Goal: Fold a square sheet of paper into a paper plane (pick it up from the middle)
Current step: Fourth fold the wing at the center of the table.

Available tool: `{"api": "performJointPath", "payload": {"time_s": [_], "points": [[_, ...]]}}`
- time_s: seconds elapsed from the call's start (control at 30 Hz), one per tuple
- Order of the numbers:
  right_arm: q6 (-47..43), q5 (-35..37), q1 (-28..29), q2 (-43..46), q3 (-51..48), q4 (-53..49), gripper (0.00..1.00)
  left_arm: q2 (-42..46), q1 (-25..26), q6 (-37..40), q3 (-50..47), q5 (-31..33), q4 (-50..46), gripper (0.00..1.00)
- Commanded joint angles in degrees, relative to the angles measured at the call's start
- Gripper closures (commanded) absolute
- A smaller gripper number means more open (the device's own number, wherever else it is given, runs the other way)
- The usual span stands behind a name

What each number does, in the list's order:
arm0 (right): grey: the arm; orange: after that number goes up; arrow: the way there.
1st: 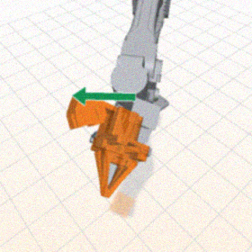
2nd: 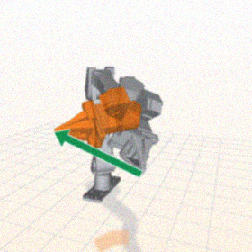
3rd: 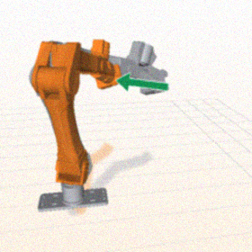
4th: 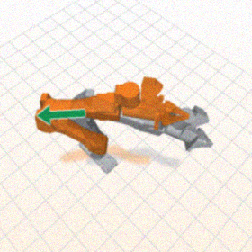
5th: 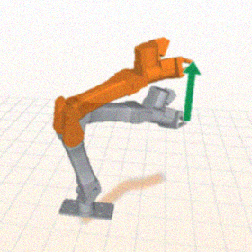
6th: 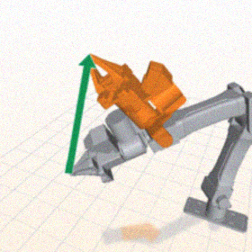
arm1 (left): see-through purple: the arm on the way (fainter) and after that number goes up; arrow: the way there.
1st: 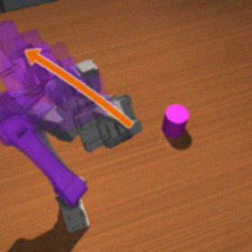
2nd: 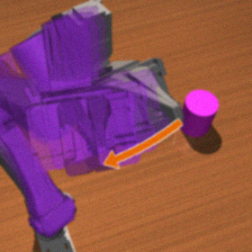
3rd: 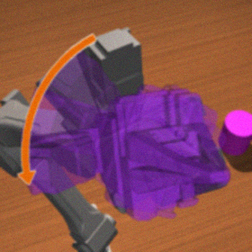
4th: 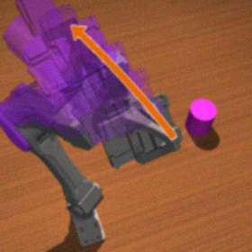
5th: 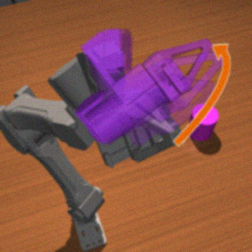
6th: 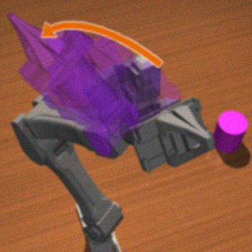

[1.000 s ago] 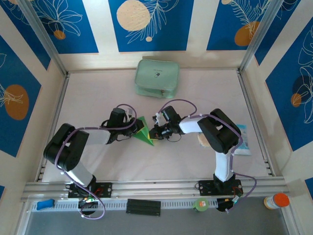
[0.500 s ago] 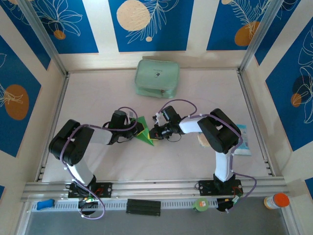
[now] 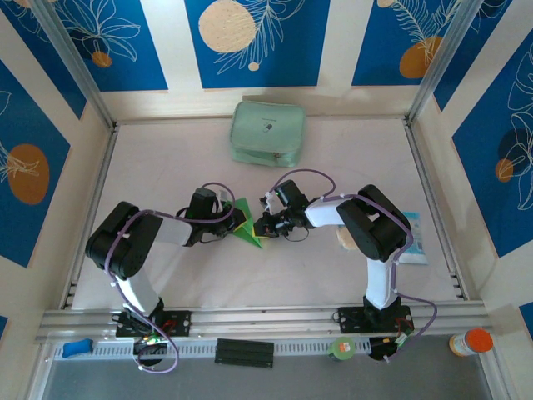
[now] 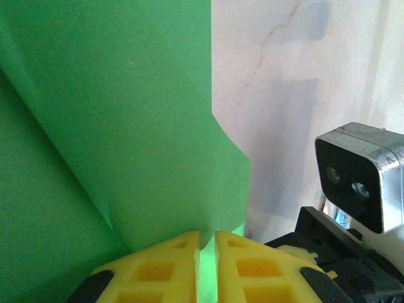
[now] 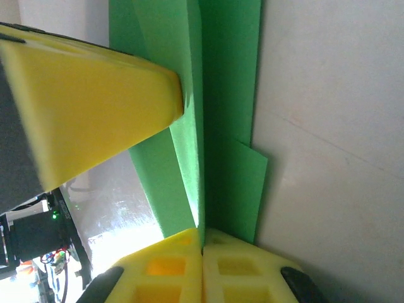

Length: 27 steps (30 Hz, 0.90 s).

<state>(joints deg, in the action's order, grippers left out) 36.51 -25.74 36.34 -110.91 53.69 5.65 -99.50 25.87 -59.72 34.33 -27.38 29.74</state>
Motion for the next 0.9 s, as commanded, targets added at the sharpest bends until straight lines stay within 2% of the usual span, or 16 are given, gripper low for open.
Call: {"api": "performJointPath", "payload": {"time_s": [0.0,0.37,0.87], "points": [[-0.45,5.7,-0.3,-4.37,-1.43,-7.86,0.93,-0.29,-0.38,-0.23,0.98,-0.09,0.59,0.85],[-1.7,7.44,0.22,-5.59,-0.43,-10.26,0.93,2.05,-1.25,1.14,1.18,0.24,-0.74,0.84],[-2.17,8.29,0.41,-6.25,0.36,-11.67,0.92,-0.84,-3.09,2.64,3.35,0.0,-1.97,0.84]]}}
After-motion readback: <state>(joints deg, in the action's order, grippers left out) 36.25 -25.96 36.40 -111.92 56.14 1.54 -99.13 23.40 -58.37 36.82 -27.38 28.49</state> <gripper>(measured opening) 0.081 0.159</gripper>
